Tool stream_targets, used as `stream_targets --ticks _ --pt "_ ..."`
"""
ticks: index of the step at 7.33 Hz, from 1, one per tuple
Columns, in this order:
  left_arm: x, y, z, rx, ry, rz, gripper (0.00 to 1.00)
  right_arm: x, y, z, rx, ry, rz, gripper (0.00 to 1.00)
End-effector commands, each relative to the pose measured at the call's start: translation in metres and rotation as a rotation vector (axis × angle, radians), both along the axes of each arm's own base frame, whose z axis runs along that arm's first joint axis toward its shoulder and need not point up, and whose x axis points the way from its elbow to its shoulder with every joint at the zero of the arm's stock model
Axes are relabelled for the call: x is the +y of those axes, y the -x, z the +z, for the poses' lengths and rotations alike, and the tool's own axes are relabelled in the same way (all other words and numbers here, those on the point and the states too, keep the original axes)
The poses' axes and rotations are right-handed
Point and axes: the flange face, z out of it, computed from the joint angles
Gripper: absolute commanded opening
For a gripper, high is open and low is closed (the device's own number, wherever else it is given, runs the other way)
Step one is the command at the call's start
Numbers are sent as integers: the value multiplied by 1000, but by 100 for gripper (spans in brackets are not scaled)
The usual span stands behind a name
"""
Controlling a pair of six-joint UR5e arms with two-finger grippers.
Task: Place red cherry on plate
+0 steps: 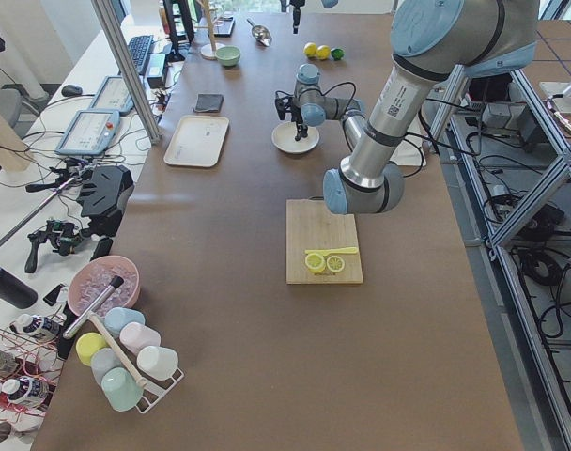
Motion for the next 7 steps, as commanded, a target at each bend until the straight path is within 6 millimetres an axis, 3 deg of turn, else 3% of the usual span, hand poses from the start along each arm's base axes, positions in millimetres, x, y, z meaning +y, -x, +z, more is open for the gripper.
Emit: stream_targets --ticks 1,3,4,5,7 --pt "-11 65 34 -42 -157 35 98 0 -1 0 0 -2 2 100" --pt "-53 132 78 -238 -378 133 98 -1 -9 2 7 -35 -7 100" --pt "-71 182 113 -282 -416 216 98 -1 -11 3 8 -35 -5 100" --pt "-93 246 156 -282 -435 316 98 -1 -10 5 11 -32 -6 100" --pt "-107 368 248 -364 -555 457 98 -1 -13 7 13 -30 -2 100"
